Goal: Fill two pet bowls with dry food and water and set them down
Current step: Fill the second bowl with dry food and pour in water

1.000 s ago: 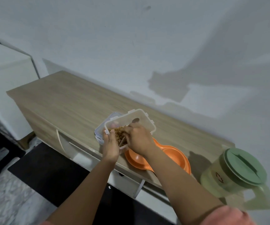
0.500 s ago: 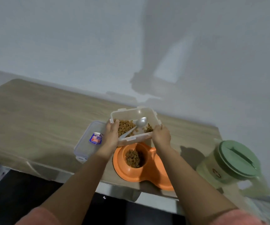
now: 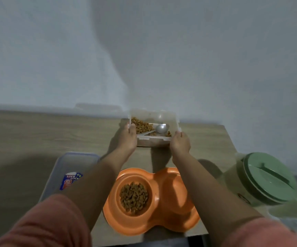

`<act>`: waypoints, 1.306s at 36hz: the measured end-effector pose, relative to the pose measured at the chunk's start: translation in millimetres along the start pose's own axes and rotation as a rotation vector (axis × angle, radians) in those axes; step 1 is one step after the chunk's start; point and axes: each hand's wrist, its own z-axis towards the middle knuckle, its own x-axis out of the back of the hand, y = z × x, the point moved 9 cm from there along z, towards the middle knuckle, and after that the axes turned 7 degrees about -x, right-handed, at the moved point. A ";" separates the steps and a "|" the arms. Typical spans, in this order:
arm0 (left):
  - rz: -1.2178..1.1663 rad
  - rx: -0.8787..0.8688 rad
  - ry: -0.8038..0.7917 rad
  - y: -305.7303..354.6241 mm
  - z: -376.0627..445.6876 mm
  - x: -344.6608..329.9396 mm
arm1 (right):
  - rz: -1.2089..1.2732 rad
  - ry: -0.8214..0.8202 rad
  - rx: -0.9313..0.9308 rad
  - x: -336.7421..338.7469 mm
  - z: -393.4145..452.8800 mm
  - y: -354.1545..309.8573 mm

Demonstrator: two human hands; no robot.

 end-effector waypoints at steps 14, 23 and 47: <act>0.002 0.022 -0.026 3.0 34.0 -8.6 | -0.068 0.009 0.003 -13.9 22.0 -15.2; -0.126 0.007 -0.035 20.3 12.4 7.3 | 0.061 0.036 -0.035 -1.5 3.2 -12.3; -0.171 -0.117 -0.031 69.3 -117.9 48.6 | 0.075 0.054 0.215 91.9 -118.0 -46.0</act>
